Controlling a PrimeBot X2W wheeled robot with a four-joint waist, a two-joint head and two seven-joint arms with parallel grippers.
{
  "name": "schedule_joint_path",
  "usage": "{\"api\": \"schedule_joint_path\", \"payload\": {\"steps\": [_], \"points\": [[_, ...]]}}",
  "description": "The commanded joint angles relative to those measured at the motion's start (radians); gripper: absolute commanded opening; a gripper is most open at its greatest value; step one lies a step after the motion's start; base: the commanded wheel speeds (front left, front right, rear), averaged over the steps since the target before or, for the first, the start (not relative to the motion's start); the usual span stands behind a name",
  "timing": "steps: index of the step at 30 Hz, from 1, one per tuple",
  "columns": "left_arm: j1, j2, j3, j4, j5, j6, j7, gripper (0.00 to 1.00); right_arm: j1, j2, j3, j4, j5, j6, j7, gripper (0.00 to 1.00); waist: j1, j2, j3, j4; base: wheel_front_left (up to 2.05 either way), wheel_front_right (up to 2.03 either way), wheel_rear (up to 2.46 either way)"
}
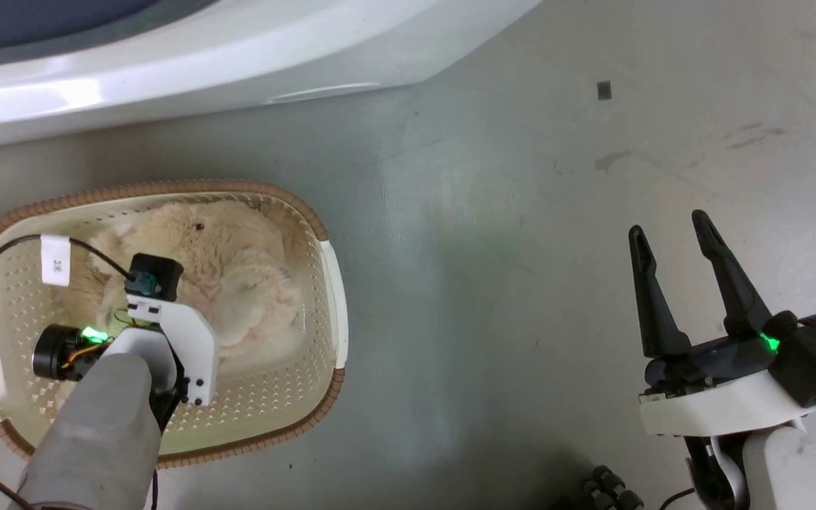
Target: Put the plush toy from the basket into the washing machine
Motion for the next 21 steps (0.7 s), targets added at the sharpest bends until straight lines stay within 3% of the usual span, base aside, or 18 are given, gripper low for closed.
{"api": "schedule_joint_path", "payload": {"steps": [1, 14, 21], "points": [[0.019, 0.001, -0.002, 0.005, -0.009, -0.003, -0.01, 0.0, -0.018, 0.001, 0.001, 0.004, 0.004, -0.001, -0.005, 1.0, -0.0001, 0.0, -0.017, 0.004, 0.0, 0.0, 0.0], [0.165, -0.028, -0.004, 0.003, -0.08, -0.004, -0.161, 0.0, -0.007, 0.001, 0.021, 0.054, 0.021, -0.001, -0.005, 1.0, -0.0001, 0.0, -0.232, 0.011, 0.0, 0.0, 0.0], [0.253, -0.045, 0.002, -0.049, -0.111, -0.004, -0.206, 0.0, 0.032, 0.001, 0.013, 0.087, 0.011, -0.001, -0.005, 1.0, -0.0001, 0.0, -0.378, 0.052, 0.0, 0.0, 0.0]]}}
